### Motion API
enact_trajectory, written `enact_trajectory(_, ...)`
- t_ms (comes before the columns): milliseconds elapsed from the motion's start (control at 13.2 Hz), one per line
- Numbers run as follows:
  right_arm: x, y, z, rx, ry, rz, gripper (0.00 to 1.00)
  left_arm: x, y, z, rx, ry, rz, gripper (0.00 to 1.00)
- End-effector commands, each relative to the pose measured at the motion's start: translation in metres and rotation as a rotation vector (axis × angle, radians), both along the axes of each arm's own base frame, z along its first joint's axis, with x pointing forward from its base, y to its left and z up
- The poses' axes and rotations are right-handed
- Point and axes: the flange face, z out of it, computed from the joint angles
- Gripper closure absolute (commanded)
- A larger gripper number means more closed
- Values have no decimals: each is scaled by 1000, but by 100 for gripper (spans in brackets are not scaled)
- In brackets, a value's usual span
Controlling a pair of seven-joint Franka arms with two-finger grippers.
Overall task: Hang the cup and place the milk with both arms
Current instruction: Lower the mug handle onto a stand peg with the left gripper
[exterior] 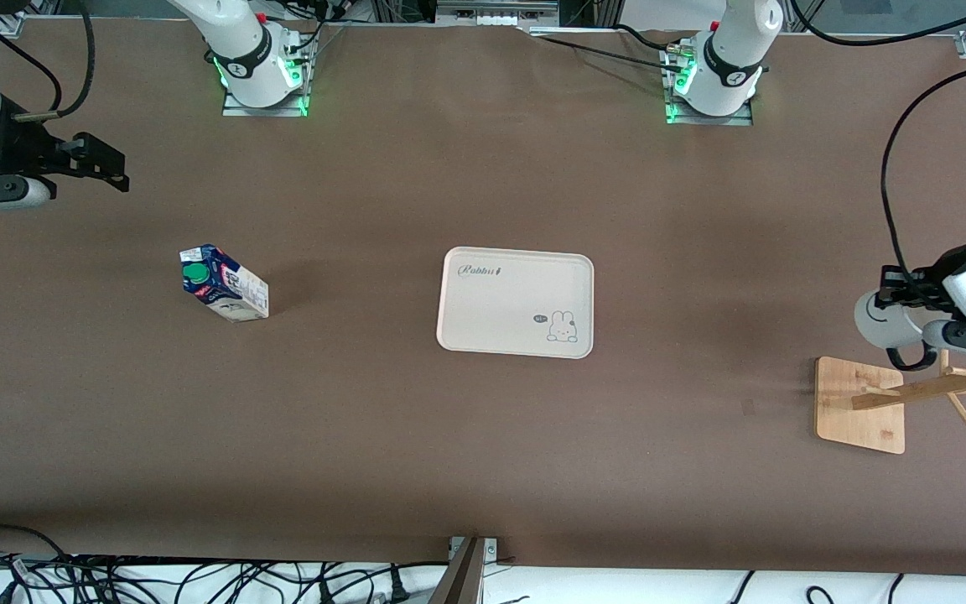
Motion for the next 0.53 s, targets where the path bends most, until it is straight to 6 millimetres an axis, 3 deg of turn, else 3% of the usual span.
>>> enact_trajectory(0,-1,-5,-3,0,-1,17,0,-3,21,3,-16,2,-18,100)
enact_trajectory(453,14,-5,11,-26,-40,10,0,3,25,-10,-27,11,-95,100)
